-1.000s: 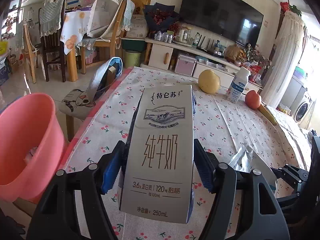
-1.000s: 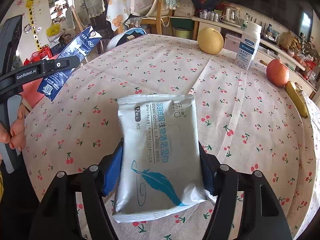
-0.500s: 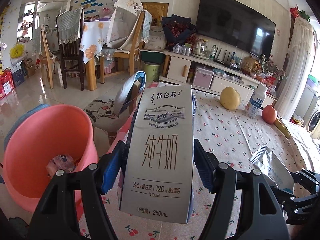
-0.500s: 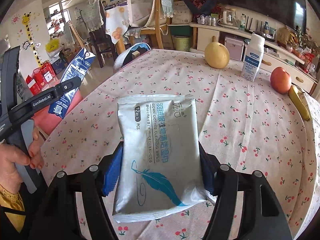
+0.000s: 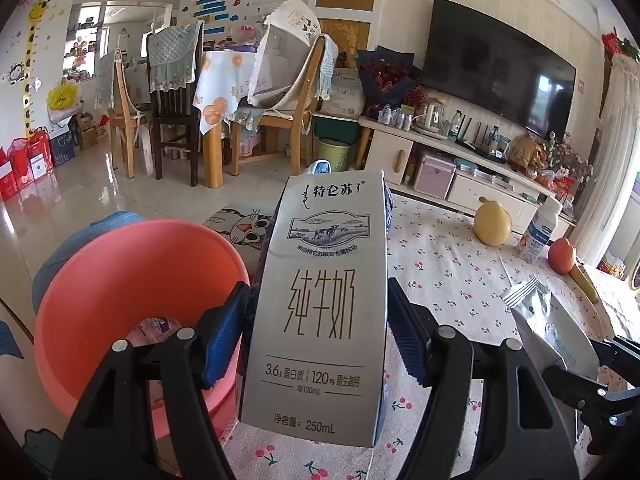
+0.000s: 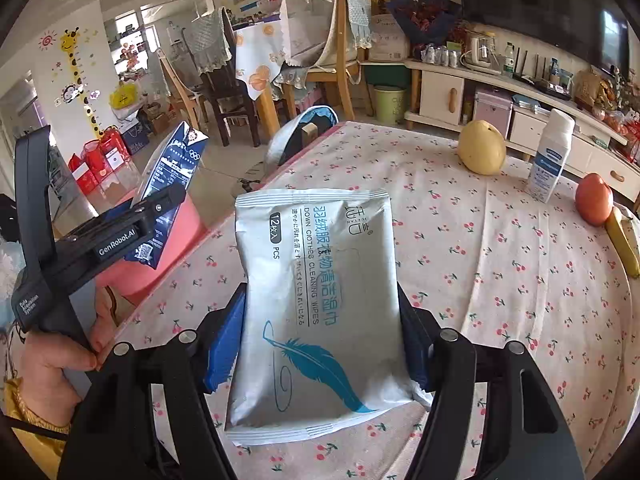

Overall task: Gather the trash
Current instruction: 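Carry the milk carton and feather wipes pack over the pink bucket, then open both tools to drop the carton and wipes pack into the bucket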

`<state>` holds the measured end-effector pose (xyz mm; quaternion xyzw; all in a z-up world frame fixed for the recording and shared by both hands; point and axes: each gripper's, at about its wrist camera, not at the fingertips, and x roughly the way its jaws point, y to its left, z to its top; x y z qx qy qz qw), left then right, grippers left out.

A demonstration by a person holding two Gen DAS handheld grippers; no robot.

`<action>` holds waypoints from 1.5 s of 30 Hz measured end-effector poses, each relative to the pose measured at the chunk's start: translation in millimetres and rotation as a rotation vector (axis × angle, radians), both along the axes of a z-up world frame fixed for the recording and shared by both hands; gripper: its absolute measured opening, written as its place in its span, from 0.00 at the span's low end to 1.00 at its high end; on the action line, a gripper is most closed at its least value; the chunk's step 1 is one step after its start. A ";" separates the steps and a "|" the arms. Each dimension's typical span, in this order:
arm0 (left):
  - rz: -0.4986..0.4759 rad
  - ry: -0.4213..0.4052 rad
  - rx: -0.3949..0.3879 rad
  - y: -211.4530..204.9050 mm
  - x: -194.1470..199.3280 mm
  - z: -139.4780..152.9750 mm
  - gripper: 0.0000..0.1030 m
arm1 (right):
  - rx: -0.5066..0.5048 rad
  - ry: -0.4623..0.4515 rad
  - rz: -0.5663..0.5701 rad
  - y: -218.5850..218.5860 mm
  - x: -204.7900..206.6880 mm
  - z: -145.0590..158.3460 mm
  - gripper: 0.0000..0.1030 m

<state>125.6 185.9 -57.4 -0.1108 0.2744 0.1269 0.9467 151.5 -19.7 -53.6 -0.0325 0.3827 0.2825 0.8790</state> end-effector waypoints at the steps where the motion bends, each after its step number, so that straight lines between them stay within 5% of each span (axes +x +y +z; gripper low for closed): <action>1: 0.009 -0.002 -0.005 3.3 -0.2 0.6 0.67 | 0.005 -0.003 0.010 7.2 0.3 3.0 0.66; 8: 0.132 -0.028 -0.056 39.7 -14.0 3.9 0.67 | 0.029 -0.026 0.098 66.1 7.1 23.8 0.66; 16: 0.336 -0.010 -0.202 108.9 -33.1 -8.4 0.67 | 0.074 -0.027 0.217 157.5 21.1 39.4 0.66; 23: 0.398 0.018 -0.278 139.1 -38.9 -22.1 0.67 | 0.110 0.000 0.283 228.5 34.0 34.8 0.67; 26: 0.422 0.046 -0.294 145.2 -36.8 -28.7 0.68 | 0.136 0.026 0.301 245.9 44.2 25.8 0.75; 30: 0.464 0.063 -0.282 149.7 -36.5 -30.7 0.80 | 0.175 0.089 0.273 246.8 57.5 14.6 0.80; 45: 0.505 0.068 -0.248 146.0 -37.2 -28.4 0.84 | 0.231 0.114 0.178 175.1 57.9 4.0 0.88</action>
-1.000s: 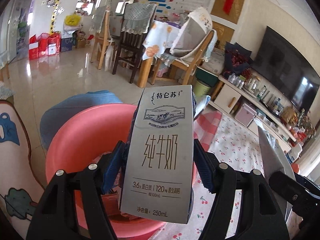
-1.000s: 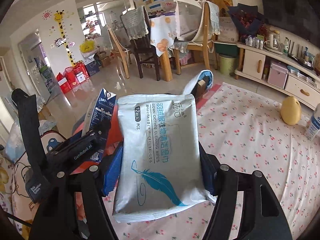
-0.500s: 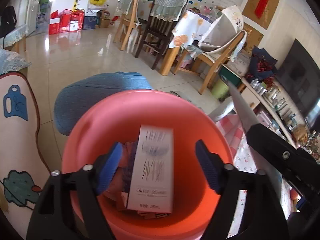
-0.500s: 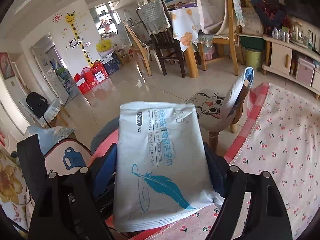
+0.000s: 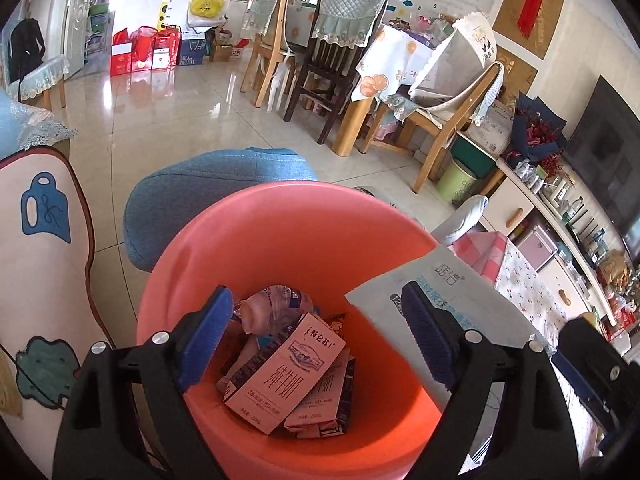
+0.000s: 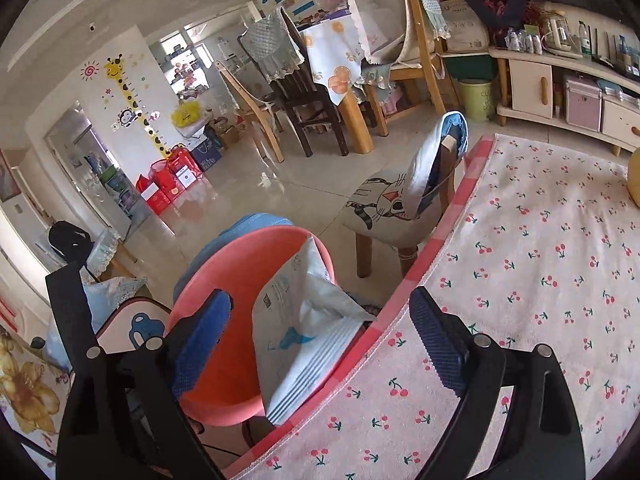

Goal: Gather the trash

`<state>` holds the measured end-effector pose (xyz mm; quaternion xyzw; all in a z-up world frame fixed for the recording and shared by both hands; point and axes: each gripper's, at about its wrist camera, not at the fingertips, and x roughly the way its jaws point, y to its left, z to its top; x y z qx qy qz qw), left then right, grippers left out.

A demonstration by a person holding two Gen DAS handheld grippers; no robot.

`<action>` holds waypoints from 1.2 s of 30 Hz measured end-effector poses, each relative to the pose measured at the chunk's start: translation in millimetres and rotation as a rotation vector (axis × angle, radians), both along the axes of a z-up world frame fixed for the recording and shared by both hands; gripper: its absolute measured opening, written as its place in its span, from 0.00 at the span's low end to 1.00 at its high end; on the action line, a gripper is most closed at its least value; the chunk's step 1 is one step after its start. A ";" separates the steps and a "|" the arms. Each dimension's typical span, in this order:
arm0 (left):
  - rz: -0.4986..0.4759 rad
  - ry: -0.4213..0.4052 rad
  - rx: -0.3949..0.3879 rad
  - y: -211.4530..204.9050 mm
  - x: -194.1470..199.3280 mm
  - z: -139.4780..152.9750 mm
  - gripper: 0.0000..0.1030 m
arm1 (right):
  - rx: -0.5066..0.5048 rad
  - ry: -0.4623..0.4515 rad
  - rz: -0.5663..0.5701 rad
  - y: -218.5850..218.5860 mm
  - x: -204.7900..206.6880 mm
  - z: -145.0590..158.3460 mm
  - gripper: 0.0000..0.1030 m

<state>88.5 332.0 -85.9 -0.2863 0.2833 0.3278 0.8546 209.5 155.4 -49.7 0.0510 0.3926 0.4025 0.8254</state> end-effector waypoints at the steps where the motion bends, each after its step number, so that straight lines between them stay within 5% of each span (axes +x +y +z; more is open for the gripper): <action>1: 0.001 0.000 -0.001 0.6 0.9 -0.6 0.84 | 0.000 -0.002 -0.005 -3.0 -1.1 -0.2 0.88; 6: 0.034 0.012 0.027 0.7 -0.4 2.7 0.84 | -0.004 0.035 0.009 -7.0 -2.5 -3.9 0.88; 11: 0.131 -0.046 0.029 8.6 -16.5 6.8 0.86 | 0.202 0.160 0.169 0.1 -12.4 -7.1 0.88; 16: 0.123 -0.037 0.030 12.0 -15.4 6.8 0.86 | 0.320 0.229 0.250 6.3 -15.7 -5.2 0.88; 25: 0.064 -0.023 0.068 0.9 -7.4 9.9 0.90 | 0.172 0.105 0.101 -25.8 -22.2 3.6 0.88; 30: -0.012 0.012 0.203 -24.8 3.7 24.7 0.95 | -0.038 -0.031 -0.051 -55.5 -39.7 5.8 0.88; 36: -0.124 -0.020 0.315 -67.2 8.5 40.8 0.96 | -0.141 -0.126 -0.211 -111.1 -56.1 14.2 0.88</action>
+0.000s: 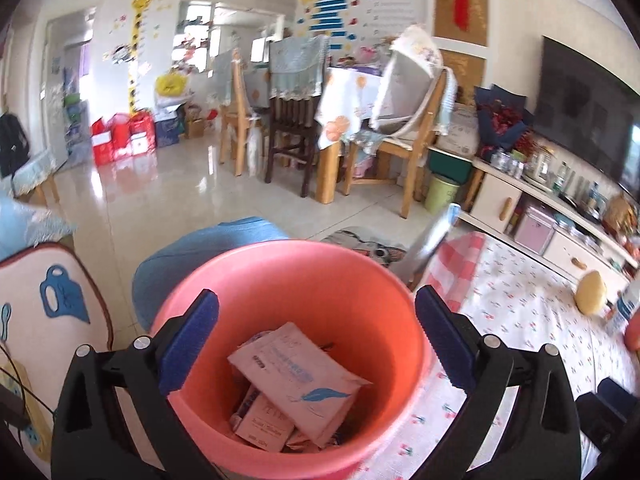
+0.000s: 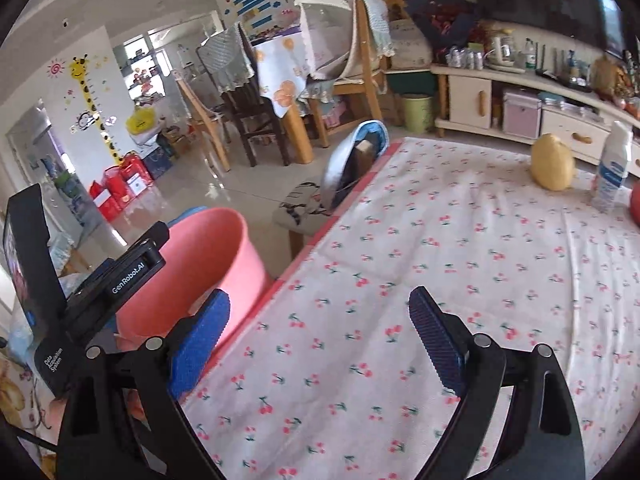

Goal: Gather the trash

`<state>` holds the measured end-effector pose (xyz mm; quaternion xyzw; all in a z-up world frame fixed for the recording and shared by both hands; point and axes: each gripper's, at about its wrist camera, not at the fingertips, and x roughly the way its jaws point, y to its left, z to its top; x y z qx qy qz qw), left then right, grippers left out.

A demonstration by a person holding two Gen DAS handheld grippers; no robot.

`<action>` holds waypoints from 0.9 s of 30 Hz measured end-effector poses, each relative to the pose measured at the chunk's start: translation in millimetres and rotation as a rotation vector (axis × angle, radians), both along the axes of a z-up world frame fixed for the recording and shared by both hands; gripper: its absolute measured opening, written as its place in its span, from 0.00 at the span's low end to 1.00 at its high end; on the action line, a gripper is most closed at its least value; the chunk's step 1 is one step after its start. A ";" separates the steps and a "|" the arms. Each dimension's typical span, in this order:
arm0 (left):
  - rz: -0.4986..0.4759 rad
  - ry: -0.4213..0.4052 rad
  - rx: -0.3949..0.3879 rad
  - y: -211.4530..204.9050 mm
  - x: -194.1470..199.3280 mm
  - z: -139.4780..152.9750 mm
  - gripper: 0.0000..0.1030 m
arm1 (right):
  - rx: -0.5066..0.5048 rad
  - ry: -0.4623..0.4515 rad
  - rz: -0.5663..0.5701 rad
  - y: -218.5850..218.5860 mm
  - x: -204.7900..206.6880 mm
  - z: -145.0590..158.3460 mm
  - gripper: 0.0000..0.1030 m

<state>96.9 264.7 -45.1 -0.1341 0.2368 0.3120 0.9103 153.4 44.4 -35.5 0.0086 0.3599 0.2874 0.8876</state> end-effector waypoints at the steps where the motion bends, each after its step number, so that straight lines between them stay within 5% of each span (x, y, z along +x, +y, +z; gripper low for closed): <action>1: -0.029 0.000 0.006 -7.9 0.8 1.5 0.96 | -0.013 -0.016 -0.024 -9.5 -2.1 1.4 0.88; 14: -0.416 -0.086 0.136 -151.3 -20.0 46.7 0.96 | -0.127 -0.257 -0.325 -143.5 -62.2 46.5 0.88; 27: -0.578 -0.127 0.128 -249.2 -62.0 82.7 0.96 | -0.160 -0.406 -0.534 -234.3 -122.1 77.9 0.90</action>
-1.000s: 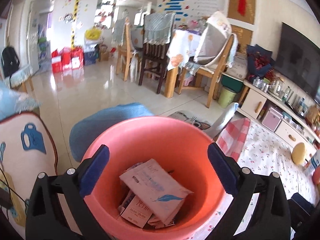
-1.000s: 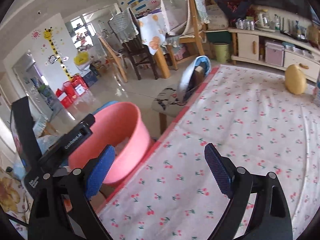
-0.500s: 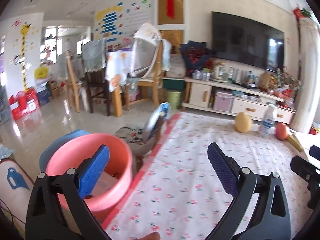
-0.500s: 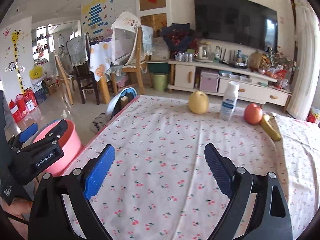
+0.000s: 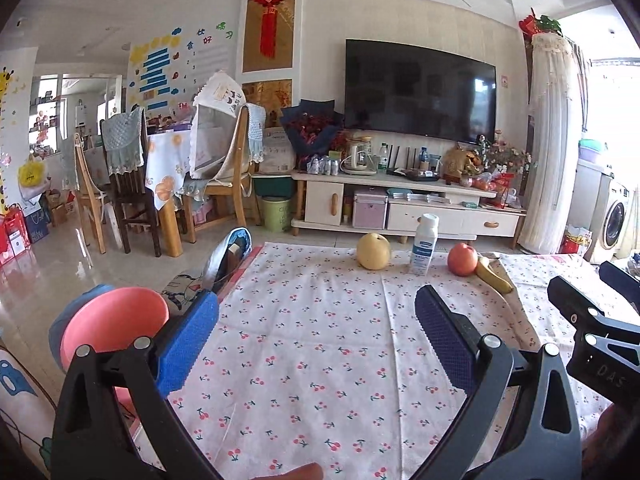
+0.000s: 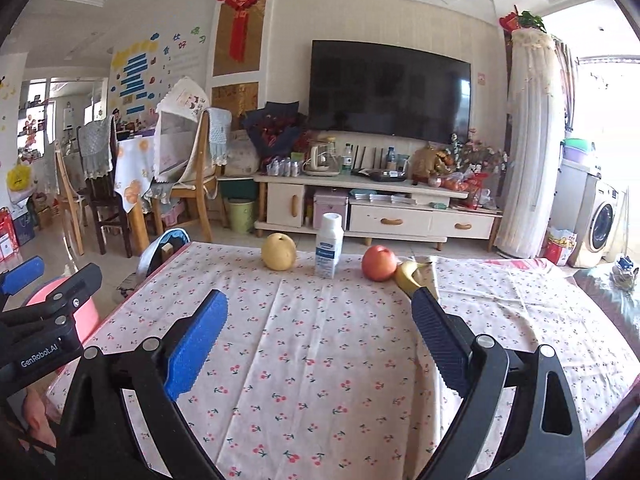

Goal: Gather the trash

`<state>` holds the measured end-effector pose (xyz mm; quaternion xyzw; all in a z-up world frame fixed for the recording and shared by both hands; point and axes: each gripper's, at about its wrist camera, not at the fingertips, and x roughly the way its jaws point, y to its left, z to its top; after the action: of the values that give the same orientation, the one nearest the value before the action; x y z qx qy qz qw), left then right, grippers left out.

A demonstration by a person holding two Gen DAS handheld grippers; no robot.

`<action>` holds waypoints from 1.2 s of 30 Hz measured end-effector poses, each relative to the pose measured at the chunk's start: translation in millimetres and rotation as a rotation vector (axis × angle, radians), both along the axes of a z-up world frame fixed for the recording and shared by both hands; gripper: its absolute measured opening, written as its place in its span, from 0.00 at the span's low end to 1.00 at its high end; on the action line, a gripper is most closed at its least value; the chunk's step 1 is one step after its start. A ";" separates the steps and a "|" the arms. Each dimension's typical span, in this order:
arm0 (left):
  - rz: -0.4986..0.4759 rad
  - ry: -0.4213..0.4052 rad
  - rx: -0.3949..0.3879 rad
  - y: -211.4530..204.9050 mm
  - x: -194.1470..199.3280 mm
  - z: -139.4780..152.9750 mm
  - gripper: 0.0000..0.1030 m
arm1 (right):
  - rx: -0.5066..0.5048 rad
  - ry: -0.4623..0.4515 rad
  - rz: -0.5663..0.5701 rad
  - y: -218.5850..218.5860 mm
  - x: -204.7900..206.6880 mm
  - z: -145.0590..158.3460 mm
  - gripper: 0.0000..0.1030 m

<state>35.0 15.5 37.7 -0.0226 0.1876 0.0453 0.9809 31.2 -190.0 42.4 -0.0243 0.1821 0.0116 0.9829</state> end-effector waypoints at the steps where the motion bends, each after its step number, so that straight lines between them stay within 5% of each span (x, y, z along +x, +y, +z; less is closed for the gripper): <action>1: -0.011 -0.001 -0.001 -4.5 -3.5 1.9 0.96 | -0.001 -0.007 -0.010 -4.1 -3.4 1.4 0.90; 15: -0.098 -0.046 0.022 -45.6 -36.7 28.6 0.96 | -0.001 -0.065 -0.091 -39.1 -42.0 12.4 0.92; 36: -0.134 -0.032 -0.007 -56.4 -45.0 31.2 0.96 | -0.010 -0.084 -0.126 -51.2 -53.4 13.4 0.92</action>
<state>-10.1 -40.9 68.9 -0.0140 0.1733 -0.0215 0.9845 -22.2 -241.1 55.8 -0.0182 0.1422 -0.0520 0.9883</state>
